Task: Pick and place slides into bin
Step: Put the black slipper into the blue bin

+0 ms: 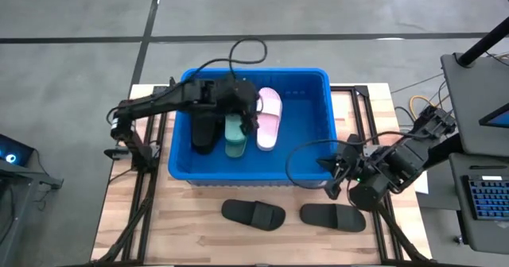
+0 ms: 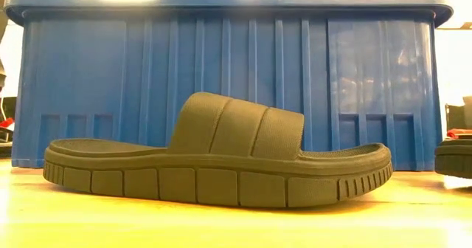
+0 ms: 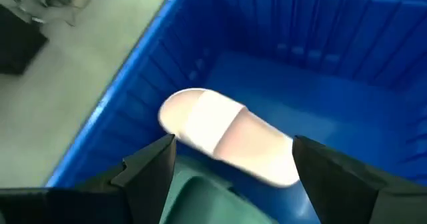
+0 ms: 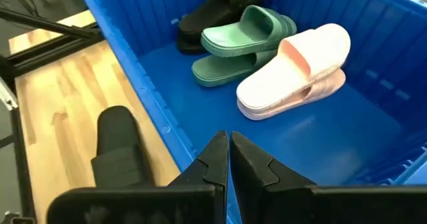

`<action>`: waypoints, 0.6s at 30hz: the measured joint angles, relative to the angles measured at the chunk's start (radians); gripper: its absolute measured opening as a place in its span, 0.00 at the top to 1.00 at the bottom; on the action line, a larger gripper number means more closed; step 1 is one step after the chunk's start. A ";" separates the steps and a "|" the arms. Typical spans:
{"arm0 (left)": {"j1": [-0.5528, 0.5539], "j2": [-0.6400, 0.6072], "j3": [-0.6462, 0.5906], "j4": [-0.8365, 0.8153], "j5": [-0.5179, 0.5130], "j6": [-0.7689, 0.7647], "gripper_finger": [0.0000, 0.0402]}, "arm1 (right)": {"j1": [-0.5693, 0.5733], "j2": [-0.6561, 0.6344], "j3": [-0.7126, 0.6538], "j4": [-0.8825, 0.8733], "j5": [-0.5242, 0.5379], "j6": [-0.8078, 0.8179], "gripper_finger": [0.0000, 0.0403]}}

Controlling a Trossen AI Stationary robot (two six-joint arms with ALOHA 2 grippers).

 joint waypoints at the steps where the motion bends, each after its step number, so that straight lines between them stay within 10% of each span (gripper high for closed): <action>1: -0.016 -0.007 0.000 -0.018 -0.013 -0.015 0.30 | 0.008 0.000 0.007 -0.009 0.000 0.002 0.98; 18: -0.380 -0.015 -0.026 -0.122 0.008 -0.368 0.30 | 0.295 0.051 0.049 -0.125 -0.162 0.341 0.98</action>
